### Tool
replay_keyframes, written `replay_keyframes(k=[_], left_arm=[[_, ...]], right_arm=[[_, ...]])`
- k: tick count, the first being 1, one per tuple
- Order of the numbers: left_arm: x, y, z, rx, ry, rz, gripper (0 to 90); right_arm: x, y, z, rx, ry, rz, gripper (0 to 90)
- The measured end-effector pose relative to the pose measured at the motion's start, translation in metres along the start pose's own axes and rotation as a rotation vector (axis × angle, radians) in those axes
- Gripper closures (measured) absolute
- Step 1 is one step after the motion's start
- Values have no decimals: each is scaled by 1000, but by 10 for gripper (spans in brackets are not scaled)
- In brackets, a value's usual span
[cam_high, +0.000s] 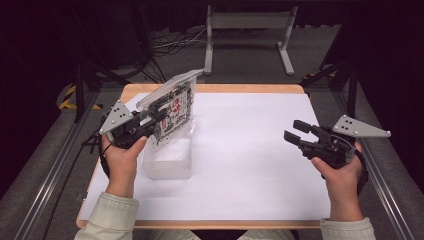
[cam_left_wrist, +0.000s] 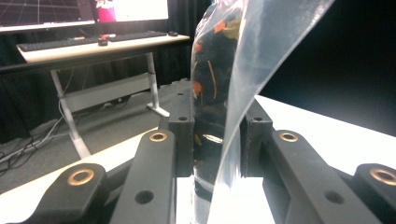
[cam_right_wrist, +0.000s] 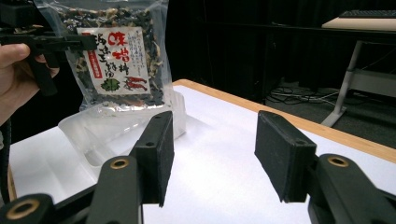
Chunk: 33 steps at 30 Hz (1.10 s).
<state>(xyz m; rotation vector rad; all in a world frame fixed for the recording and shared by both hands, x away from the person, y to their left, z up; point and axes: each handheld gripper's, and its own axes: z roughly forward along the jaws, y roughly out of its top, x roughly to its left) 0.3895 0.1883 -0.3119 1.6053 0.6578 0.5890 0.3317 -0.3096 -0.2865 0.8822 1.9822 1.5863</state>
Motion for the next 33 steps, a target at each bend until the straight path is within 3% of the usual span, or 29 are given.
replay_keyframes(k=[8, 26, 29, 33], left_arm=[[4, -8, -1, 22, 15, -17, 722], [14, -24, -2, 44, -3, -60, 721], [15, -28, 0, 94, -2, -61, 722], [16, -33, 5, 101, -8, -63, 722]], right_arm=[[1, 1, 7, 7, 12, -8, 484], [1, 3, 13, 1, 30, -9, 474], [1, 3, 14, 2, 30, -8, 472], [1, 3, 13, -1, 30, -7, 471]])
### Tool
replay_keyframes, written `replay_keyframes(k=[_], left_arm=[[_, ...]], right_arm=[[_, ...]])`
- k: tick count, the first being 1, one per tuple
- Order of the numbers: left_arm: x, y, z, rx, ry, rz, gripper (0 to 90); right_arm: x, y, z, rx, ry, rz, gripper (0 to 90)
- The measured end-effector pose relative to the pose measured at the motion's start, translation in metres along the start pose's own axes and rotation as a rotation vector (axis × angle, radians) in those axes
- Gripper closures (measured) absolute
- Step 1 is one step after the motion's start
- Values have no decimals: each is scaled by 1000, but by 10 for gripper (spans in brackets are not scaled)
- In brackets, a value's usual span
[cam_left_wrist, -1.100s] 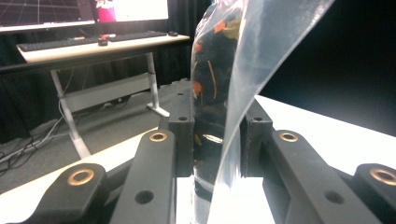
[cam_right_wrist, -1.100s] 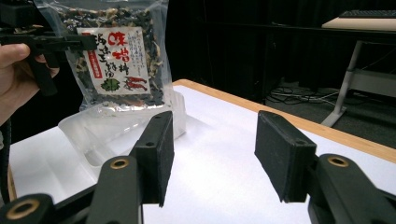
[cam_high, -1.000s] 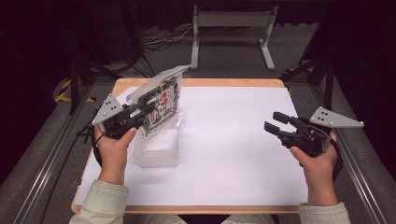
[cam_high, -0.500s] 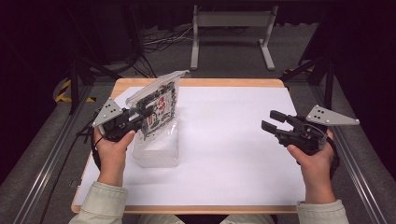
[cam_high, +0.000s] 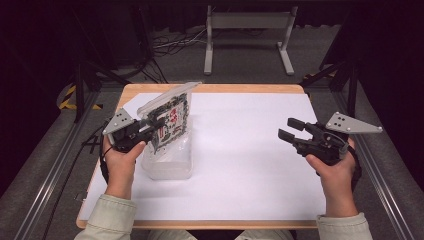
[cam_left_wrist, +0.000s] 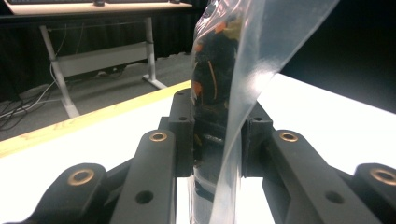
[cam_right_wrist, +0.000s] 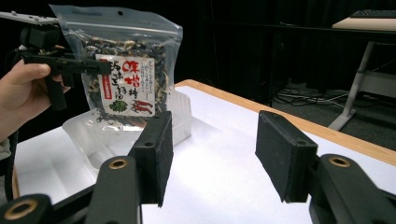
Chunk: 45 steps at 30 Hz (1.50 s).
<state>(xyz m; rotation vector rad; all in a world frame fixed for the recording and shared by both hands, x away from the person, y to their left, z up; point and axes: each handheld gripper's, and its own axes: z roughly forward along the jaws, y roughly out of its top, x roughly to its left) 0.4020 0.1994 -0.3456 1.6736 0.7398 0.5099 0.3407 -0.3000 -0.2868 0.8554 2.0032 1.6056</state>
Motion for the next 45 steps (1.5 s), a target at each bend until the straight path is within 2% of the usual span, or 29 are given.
replay_keyframes(k=[7, 9, 14, 19, 25, 29, 37, 45], left_arm=[[3, -4, 2, -6, -16, -6, 722], [3, -5, 3, 5, -26, -9, 721], [3, -8, 7, 42, -24, 16, 721], [8, -11, 5, 37, -35, -4, 721], [12, -13, 1, 61, -41, -12, 721], [16, -16, -3, 62, -48, -33, 720], [20, -22, -8, 78, -50, -29, 718], [24, -27, -12, 92, -59, -54, 715]], right_arm=[[-2, 0, -1, -2, -1, 5, 469], [-1, 0, -1, -1, 0, 5, 468], [-2, -1, 0, 1, 2, 7, 465], [-3, -2, 1, 5, 3, 11, 463], [-4, -3, 2, 8, 4, 16, 456], [-5, -4, 3, 10, 5, 19, 450], [-8, -6, 8, 13, 17, 32, 444], [-11, -7, 8, 12, 23, 44, 440]])
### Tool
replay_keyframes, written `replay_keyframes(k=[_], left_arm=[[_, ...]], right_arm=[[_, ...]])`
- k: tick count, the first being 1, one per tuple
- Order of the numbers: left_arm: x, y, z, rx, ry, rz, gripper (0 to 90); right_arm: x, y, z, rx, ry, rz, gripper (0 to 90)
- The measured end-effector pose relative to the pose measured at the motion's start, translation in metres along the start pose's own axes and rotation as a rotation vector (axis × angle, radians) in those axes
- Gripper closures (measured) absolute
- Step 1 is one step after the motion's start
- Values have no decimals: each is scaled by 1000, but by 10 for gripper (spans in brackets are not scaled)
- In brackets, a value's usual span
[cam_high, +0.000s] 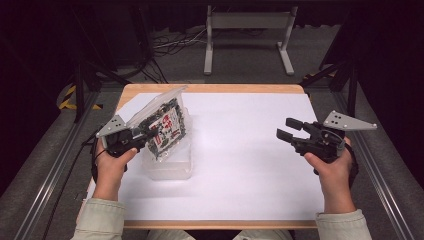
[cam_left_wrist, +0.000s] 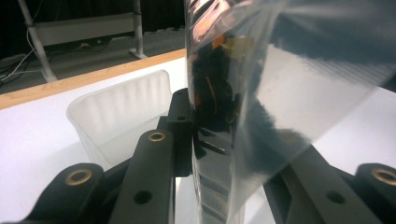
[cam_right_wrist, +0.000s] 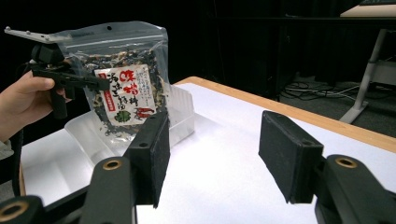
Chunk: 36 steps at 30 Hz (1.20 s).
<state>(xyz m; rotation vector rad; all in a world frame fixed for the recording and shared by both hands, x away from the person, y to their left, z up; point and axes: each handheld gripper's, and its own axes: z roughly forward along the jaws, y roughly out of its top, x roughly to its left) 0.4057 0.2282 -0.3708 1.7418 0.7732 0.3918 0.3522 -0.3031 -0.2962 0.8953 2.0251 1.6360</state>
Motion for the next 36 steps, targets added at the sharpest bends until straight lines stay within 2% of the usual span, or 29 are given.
replay_keyframes(k=[8, 10, 15, 17, 23, 29, 33, 36], left_arm=[[0, 0, 0, -3, 18, -3, 700], [0, 0, 3, 16, 43, -7, 618], [-1, -1, 1, 4, 56, -55, 383], [-2, -1, -1, 19, 72, -57, 347], [-9, 1, -17, -1, 105, -41, 290], [-16, -4, -40, 34, 140, -20, 257], [-22, -9, -54, 33, 142, -19, 254], [-27, -18, -66, 35, 138, -19, 255]], right_arm=[[-3, -1, 0, 1, -2, 6, 440], [-3, -1, 0, 1, -1, 7, 440], [-4, 0, 1, -3, 1, 2, 439], [-5, 0, 2, -4, 8, 4, 435], [-7, -1, 7, 29, 2, -16, 409], [-13, -3, 7, 47, 0, -27, 402], [-18, -9, 7, 74, -7, -34, 398], [-26, -22, 2, 105, -26, -32, 395]])
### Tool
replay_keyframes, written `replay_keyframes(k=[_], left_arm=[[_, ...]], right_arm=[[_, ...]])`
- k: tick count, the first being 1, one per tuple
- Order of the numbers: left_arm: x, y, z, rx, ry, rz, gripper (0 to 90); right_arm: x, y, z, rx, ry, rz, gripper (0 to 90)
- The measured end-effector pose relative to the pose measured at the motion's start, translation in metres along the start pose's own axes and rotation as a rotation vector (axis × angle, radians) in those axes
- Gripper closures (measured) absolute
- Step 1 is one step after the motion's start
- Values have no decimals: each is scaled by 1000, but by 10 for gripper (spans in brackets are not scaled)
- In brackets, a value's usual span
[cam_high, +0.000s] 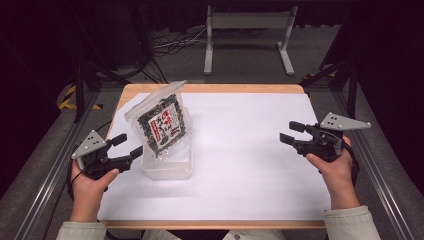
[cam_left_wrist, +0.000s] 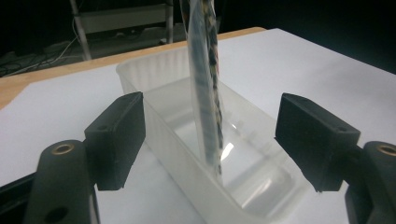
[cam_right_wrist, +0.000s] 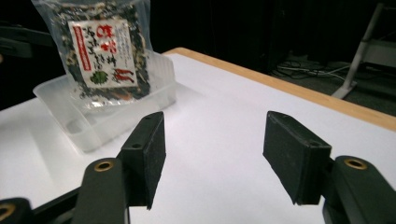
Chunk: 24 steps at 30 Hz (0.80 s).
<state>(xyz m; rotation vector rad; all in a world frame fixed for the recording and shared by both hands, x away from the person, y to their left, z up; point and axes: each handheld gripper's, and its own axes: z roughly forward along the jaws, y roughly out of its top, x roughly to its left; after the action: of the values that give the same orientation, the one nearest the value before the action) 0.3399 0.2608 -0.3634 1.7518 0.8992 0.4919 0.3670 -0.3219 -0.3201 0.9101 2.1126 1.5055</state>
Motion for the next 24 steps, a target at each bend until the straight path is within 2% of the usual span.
replay_keyframes(k=[2, 5, 10, 12, 16, 20, 24], left_arm=[[-1, -4, -3, 10, 2, -5, 257], [-2, -16, -12, 34, 0, -3, 257], [-3, -35, -23, 30, -14, -23, 257], [-3, -43, -26, 49, -18, -26, 262], [-3, -62, -27, 84, -21, -38, 269], [-3, -75, -25, 101, -28, -39, 272], [-3, -81, -22, 112, -19, -18, 280]], right_arm=[[-1, -2, -1, 4, -6, 2, 394], [-5, -17, -9, 23, -28, 4, 392], [-8, -42, -15, 42, -60, 32, 392], [-8, -52, -15, 52, -71, 35, 393], [-7, -67, -18, 81, -102, 36, 390], [-9, -82, -22, 96, -108, 65, 386], [-9, -96, -21, 125, -123, 77, 386]])
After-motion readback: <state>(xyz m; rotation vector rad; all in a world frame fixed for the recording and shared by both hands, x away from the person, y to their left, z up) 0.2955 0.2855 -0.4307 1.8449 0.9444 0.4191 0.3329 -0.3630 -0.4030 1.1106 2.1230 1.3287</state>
